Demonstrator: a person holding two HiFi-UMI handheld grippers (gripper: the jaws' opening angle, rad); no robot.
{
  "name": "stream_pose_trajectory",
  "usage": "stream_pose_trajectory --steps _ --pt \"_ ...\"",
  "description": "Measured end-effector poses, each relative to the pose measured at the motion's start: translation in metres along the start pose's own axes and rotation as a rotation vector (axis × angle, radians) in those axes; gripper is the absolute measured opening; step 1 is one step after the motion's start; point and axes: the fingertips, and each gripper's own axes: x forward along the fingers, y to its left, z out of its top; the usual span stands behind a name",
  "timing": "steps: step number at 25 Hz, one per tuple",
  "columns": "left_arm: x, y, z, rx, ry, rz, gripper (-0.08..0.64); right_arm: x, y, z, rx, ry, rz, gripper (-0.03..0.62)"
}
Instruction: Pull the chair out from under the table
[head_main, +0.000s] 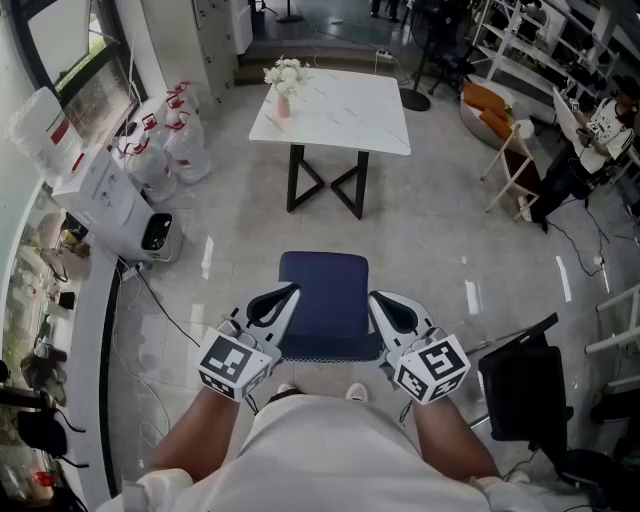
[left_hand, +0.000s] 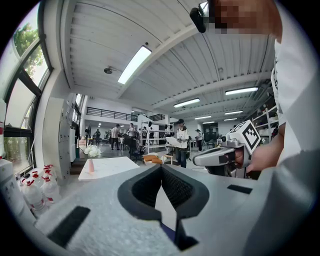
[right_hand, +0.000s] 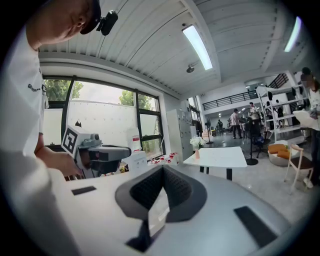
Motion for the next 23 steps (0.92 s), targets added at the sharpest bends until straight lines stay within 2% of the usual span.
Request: stream_pose_trajectory --steps 23 --pt "-0.0059 -0.0048 -0.0022 0.022 0.011 0.001 0.008 0.0005 0.0062 -0.0071 0.013 0.017 0.008 0.003"
